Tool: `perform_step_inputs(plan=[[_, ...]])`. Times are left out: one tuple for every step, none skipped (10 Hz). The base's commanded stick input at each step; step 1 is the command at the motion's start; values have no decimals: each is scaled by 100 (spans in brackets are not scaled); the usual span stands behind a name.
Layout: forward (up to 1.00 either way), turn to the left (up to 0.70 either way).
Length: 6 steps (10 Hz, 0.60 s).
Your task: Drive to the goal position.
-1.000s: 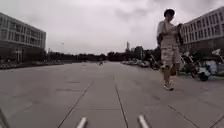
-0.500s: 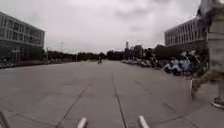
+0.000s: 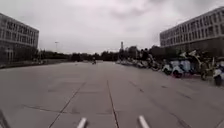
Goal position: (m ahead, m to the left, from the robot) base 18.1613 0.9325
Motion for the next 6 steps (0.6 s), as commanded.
perform_step_inputs(plan=[[100, -2], [100, -2], [100, -2], [100, -2], [100, -2], [100, -2]])
